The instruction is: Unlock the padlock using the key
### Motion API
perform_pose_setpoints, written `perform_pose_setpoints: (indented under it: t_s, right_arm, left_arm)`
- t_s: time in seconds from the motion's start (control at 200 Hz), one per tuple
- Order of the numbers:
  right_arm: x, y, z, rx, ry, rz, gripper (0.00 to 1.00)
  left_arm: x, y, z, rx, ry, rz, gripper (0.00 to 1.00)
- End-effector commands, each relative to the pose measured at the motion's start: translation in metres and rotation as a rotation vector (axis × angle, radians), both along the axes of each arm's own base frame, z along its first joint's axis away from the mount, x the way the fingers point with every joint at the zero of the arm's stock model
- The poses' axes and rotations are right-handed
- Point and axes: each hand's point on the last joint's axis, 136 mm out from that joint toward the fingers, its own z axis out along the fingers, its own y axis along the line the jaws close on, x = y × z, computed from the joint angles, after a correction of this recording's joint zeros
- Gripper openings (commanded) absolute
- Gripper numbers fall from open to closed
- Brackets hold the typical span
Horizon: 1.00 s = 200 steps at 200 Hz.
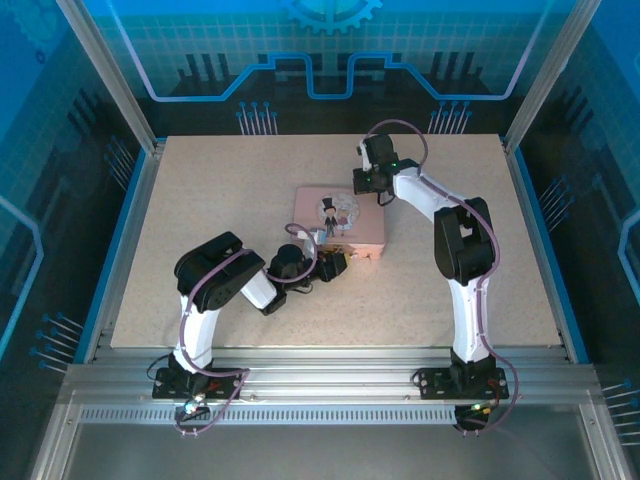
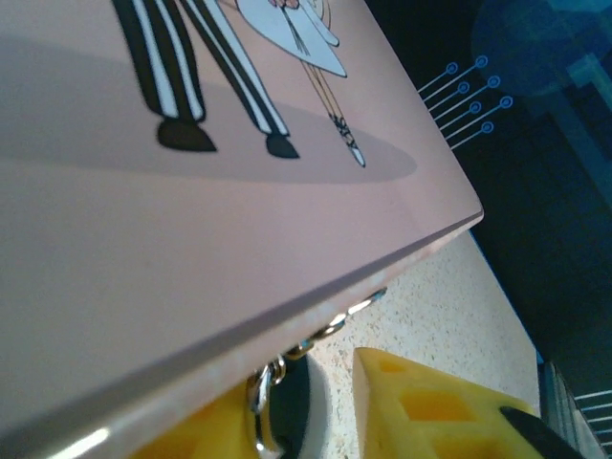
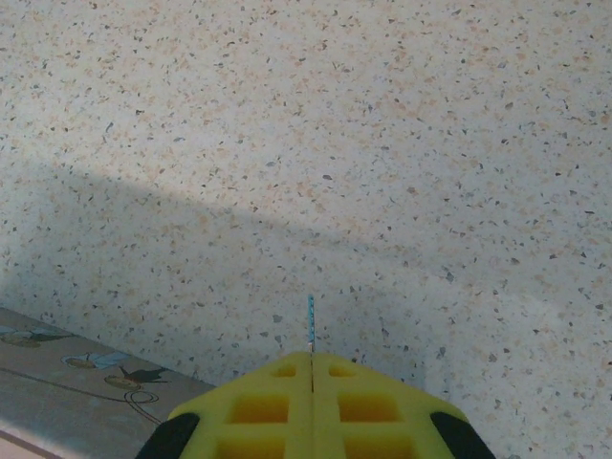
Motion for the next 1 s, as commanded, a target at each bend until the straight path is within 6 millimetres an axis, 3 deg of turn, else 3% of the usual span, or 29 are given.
perform_pose_setpoints:
  t_s: [0.0,0.085,0.21,0.325,0.655,0.996]
  right_arm:
    - [-0.023,0.018,-0.002,0.015,0.057,0.054,0.00]
    - [-0.024,0.018,-0.003,0.019,0.059,0.053,0.00]
    - [-0.024,0.019,-0.004,0.022,0.061,0.053,0.00]
    - [-0.024,0.020,-0.003,0.021,0.059,0.055,0.00]
    - [-0.025,0.016,0.000,0.015,0.050,0.052,0.00]
    - [-0.025,0.015,0.002,0.016,0.044,0.051,0.00]
  left_arm:
    - [0.007,0.011,-0.002,0.009,-0.001,0.032,0.28]
    - [0.008,0.009,0.000,0.002,0.002,0.027,0.43]
    - [0.005,-0.003,0.000,-0.011,0.010,-0.010,0.51]
    - [0.003,-0.008,-0.001,-0.017,0.013,-0.018,0.51]
    - [0.004,-0.002,-0.004,-0.010,0.020,-0.001,0.32]
    - [0.000,0.011,-0.008,0.013,0.059,-0.004,0.25]
